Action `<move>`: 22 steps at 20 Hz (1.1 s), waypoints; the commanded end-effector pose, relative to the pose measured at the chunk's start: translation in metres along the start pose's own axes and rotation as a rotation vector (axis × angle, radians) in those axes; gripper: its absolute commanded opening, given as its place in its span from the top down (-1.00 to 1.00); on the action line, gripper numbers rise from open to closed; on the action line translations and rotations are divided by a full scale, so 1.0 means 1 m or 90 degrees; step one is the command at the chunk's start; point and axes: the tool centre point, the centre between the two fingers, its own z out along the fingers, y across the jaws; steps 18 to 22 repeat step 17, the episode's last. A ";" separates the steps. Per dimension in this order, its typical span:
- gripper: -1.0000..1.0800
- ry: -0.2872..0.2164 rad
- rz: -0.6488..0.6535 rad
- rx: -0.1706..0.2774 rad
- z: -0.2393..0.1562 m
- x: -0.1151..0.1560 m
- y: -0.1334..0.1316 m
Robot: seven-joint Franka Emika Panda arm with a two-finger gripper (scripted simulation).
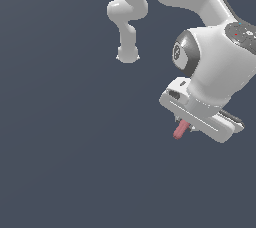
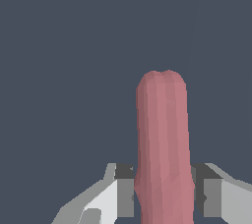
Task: Pick up the object and move it to a goal position.
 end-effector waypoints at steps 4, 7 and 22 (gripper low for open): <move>1.00 0.000 0.001 0.000 -0.015 -0.007 -0.019; 1.00 0.000 0.000 0.000 -0.020 -0.009 -0.026; 1.00 0.000 0.000 0.000 -0.025 -0.011 -0.034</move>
